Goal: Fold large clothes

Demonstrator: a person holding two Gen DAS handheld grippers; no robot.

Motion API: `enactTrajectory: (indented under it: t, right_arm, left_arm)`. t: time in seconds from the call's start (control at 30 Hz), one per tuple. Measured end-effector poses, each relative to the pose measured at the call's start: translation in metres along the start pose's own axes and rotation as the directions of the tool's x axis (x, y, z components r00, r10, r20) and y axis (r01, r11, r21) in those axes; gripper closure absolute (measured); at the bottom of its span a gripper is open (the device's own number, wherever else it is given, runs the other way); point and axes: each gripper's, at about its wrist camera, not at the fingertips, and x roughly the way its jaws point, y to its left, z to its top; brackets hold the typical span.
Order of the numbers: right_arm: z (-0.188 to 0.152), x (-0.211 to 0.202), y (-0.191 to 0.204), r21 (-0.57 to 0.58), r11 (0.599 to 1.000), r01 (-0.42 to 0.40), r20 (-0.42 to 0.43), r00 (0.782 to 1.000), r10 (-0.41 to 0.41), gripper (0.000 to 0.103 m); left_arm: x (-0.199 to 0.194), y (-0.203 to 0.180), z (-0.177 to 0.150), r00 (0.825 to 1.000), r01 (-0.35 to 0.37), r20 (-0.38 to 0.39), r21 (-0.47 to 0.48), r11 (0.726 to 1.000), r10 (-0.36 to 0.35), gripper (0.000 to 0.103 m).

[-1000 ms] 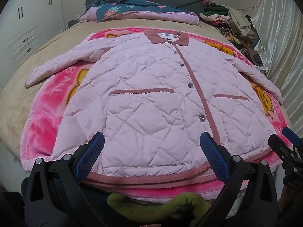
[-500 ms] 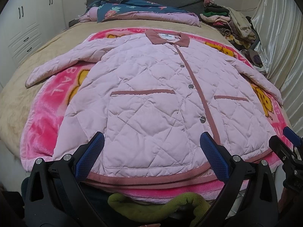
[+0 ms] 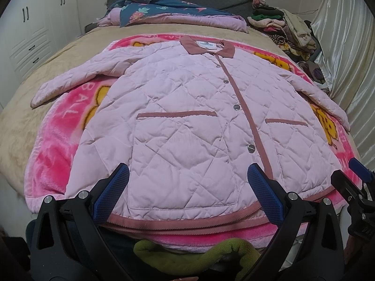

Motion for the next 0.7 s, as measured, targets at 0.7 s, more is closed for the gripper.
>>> enactTrajectory:
  t: [0.7]
  right_arm:
    - [0.006, 0.014, 0.003, -0.011, 1.0, -0.005, -0.023, 1.0, 0.005, 0.004]
  left_arm:
    - [0.015, 0.006, 0.011, 1.0, -0.005, -0.013, -0.018, 1.0, 0.005, 0.008]
